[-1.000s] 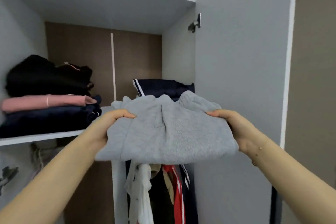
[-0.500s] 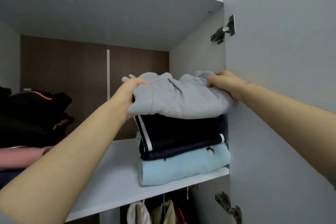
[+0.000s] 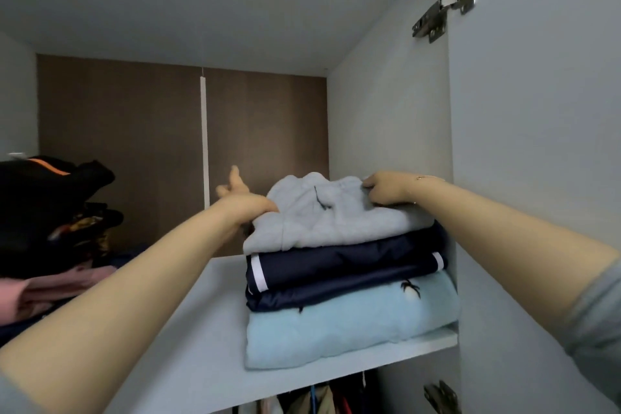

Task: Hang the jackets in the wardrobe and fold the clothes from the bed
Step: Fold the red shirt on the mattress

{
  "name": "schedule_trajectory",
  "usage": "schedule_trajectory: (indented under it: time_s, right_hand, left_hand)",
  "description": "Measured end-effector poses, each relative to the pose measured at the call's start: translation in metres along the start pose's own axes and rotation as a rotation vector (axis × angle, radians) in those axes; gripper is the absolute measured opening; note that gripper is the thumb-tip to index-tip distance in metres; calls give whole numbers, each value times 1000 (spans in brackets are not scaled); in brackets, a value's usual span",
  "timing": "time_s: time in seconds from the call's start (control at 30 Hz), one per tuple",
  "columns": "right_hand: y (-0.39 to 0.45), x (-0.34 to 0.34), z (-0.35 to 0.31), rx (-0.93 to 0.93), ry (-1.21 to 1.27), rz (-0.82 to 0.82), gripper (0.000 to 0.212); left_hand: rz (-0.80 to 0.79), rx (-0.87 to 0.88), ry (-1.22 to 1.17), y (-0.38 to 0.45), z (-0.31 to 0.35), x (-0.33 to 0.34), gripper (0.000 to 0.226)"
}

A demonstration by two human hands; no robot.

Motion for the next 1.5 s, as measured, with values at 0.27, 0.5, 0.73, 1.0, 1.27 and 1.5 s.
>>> schedule_trajectory:
  time_s: [0.27,0.5,0.73,1.0,1.27,1.5]
  right_hand:
    - [-65,9,8,-106,676,265,26]
    - [-223,40,13,-318,1224,367,30]
    - [-402,80,43,-181,1344,645,36]
    - [-606,96,51,-16,1240,908,43]
    - [-879,132,66,321,1218,1125,38]
    - [-1131,165,29,768,1113,1444,39]
  left_hand:
    - [-68,631,-18,-61,30,2,42]
    - [-361,744,-477,-129,19,38,35]
    - [-720,803,-675,-216,15,91,33]
    - [-1057,890,-637,-394,26,151,35]
    - [-1397,883,-663,-639,40,226,35]
    - [-1863,711,-609,-881,29,306,37]
Point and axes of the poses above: each hand's wrist, its own y-axis towards the middle knuckle, its own x-axis out of the palm, z = x × y, the point moved 3 cm from there along y, towards the middle knuckle, and after that the axes turned 9 degrees about -z, right-handed, at the moved point
